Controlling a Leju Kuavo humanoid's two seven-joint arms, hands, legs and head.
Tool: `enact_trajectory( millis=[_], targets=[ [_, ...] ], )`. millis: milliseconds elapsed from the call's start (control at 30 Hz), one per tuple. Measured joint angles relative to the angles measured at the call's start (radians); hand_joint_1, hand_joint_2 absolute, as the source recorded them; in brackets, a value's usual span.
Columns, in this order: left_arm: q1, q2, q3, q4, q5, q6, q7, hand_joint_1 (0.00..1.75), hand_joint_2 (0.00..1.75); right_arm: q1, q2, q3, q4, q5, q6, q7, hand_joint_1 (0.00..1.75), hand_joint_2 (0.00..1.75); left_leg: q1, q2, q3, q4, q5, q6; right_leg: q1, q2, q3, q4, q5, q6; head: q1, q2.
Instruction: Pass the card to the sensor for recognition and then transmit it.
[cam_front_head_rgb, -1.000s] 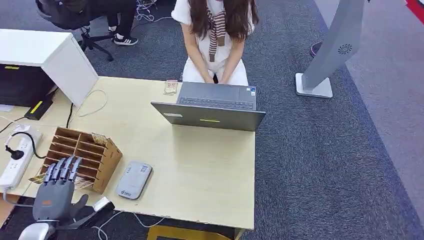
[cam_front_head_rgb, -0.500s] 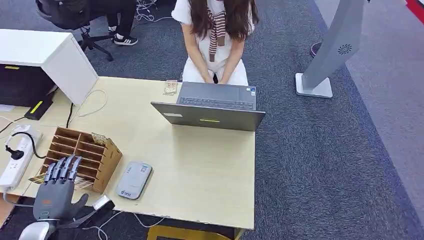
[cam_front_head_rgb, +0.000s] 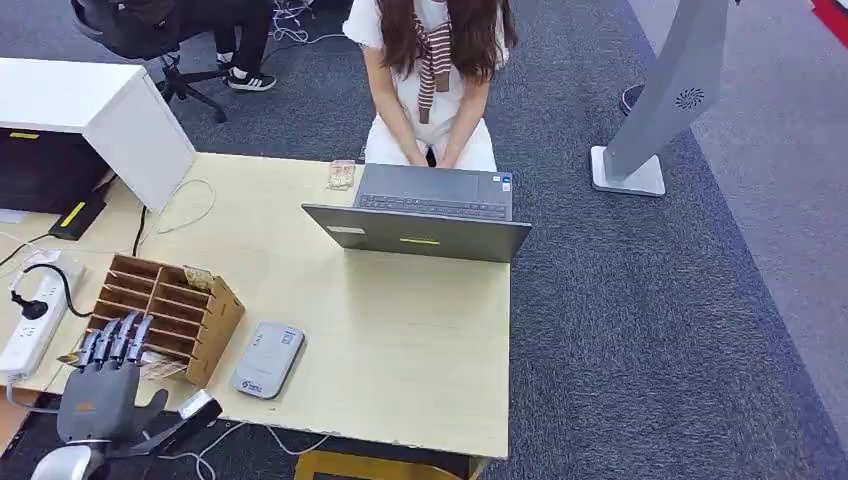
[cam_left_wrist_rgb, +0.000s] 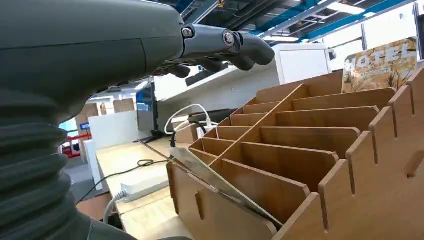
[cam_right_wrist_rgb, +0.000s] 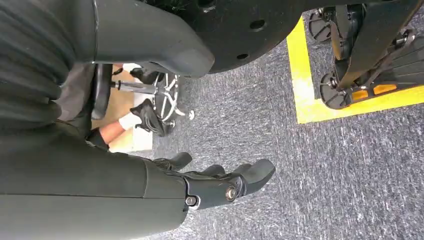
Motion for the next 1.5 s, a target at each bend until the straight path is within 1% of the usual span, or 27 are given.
enact_trajectory(
  millis=[33,67,367,567,767,1100,1267,1367,1500],
  targets=[
    [0.0,0.0,0.0,0.0,0.0,-0.001,0.0,0.17,1.75,0.0,0.0,0.0,0.0,0.0,0.0,0.0,0.0,1.75,0.0,0.0,0.0,0.0,0.0,0.0,0.0,0.0,0.0,0.0,0.0,0.0,0.0,0.0],
    [0.0,0.0,0.0,0.0,0.0,-0.002,0.0,1.75,1.75,0.0,0.0,0.0,0.0,0.0,-0.001,0.0,0.0,1.75,0.0,0.0,0.0,0.0,0.0,0.0,0.0,0.0,0.0,0.0,0.0,0.0,0.0,0.0],
    [0.0,-0.002,0.0,0.0,-0.002,-0.014,-0.001,1.75,1.75,0.0,0.0,0.0,0.0,0.0,-0.001,0.0,0.0,1.75,0.0,0.0,0.0,0.0,0.0,0.0,0.0,0.0,0.0,0.0,0.0,0.0,0.0,0.0],
    [-0.001,-0.002,0.0,0.0,0.017,-0.015,-0.019,1.75,1.75,0.0,0.0,0.0,0.0,0.0,-0.002,-0.002,0.0,1.75,0.0,0.0,0.0,0.0,0.0,0.0,0.0,0.0,0.0,0.0,0.0,0.0,0.0,0.0],
    [-0.007,-0.002,0.0,0.0,0.024,-0.018,-0.021,1.75,1.75,0.0,0.0,0.0,0.0,0.0,-0.002,-0.006,0.0,1.75,0.0,0.0,0.0,0.0,0.0,0.0,0.0,0.0,0.0,0.0,0.0,0.0,0.0,0.0],
    [-0.012,-0.005,0.0,0.001,0.032,-0.013,-0.031,1.75,1.75,0.0,0.0,0.0,0.0,-0.001,-0.003,-0.007,0.0,1.75,0.0,0.0,0.0,0.0,0.0,0.0,0.0,0.0,0.0,0.0,0.0,0.0,0.0,0.0],
    [-0.012,-0.005,0.0,-0.002,0.048,0.006,-0.047,1.75,1.75,0.0,0.0,0.0,0.0,-0.002,-0.008,-0.01,0.0,1.75,0.0,0.0,0.0,0.0,0.0,0.0,0.0,0.0,0.0,0.0,0.0,0.0,0.0,0.0],
    [0.001,-0.006,0.0,-0.053,0.063,0.018,-0.061,1.75,1.75,0.0,0.0,0.0,0.0,-0.011,-0.013,-0.015,0.0,1.75,0.0,0.0,0.0,0.0,0.0,0.0,0.0,0.0,0.0,0.0,0.0,0.0,0.0,0.0],
    [0.026,-0.002,-0.012,-0.19,0.068,0.024,-0.066,1.75,1.75,0.0,0.0,0.0,0.0,-0.027,-0.017,-0.018,0.0,1.75,0.0,0.0,0.0,0.0,0.0,0.0,0.0,0.0,0.0,0.0,0.0,0.0,0.0,0.0]
  ],
)
